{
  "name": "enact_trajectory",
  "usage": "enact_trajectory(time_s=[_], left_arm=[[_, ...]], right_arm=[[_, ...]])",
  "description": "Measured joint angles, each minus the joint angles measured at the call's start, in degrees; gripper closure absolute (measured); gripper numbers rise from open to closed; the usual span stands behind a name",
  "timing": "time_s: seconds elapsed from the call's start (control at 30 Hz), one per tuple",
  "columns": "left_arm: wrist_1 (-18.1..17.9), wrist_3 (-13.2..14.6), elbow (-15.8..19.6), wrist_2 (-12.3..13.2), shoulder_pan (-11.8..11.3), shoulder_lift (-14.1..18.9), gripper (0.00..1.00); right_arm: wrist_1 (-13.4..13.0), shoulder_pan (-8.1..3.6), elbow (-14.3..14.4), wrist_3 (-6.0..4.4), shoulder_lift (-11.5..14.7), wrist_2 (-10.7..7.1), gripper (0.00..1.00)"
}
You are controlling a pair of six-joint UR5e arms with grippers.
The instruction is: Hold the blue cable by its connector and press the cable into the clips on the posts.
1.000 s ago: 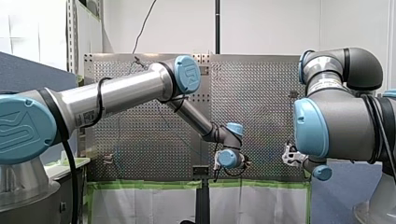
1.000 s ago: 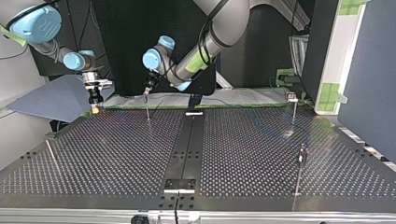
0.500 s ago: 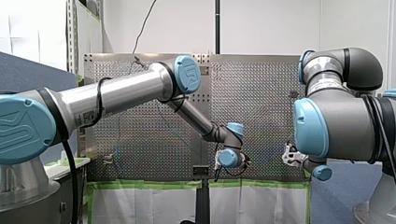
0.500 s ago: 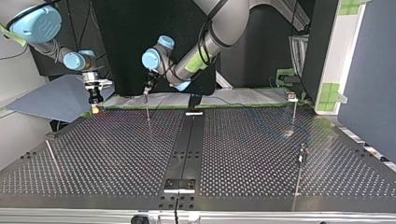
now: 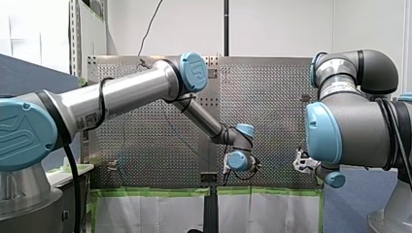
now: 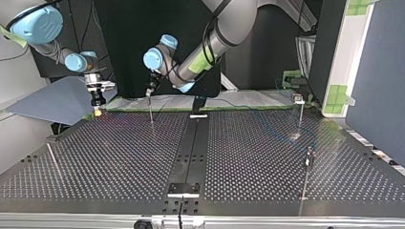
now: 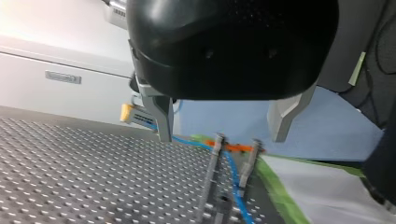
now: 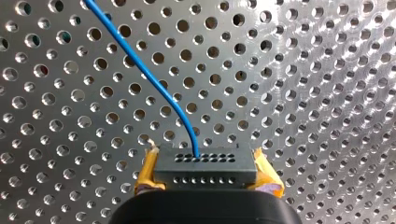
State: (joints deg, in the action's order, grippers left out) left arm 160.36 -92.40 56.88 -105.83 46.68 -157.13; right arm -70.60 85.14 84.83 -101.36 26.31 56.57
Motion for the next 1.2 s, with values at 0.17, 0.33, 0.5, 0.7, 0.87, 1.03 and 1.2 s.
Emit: enact_trajectory(time_s=[0.17,0.33,0.5,0.7,0.87,1.03,1.2], left_arm=[[-2.3,-0.3,2.4,-0.5,0.1,2.4,0.0],[-4.5,-1.4,4.8,-2.3,-0.2,4.8,0.0],[-5.9,-3.9,7.5,-3.5,-0.6,7.5,0.0],[-4.8,-7.2,10.8,-4.1,-1.1,10.8,0.0],[-2.4,-9.9,13.5,-6.3,-1.5,13.5,0.0],[0.2,-12.0,16.1,-7.4,-1.6,16.1,0.0],[2.7,-12.7,18.6,-7.6,-1.4,18.6,0.0]], right_arm=[[0.0,0.05,0.0,-0.01,0.0,-0.05,1.0],[0.0,0.12,0.0,-0.07,0.0,-0.08,1.0],[0.0,0.18,0.0,-0.14,-0.1,-0.1,1.0],[0.0,0.31,0.0,-0.34,-0.1,-0.1,1.0],[0.0,0.46,0.0,-0.51,-0.1,-0.49,1.0],[0.0,0.67,0.0,-0.59,-0.1,-0.64,1.0],[0.0,0.87,0.0,-0.74,-0.1,-0.7,1.0]])
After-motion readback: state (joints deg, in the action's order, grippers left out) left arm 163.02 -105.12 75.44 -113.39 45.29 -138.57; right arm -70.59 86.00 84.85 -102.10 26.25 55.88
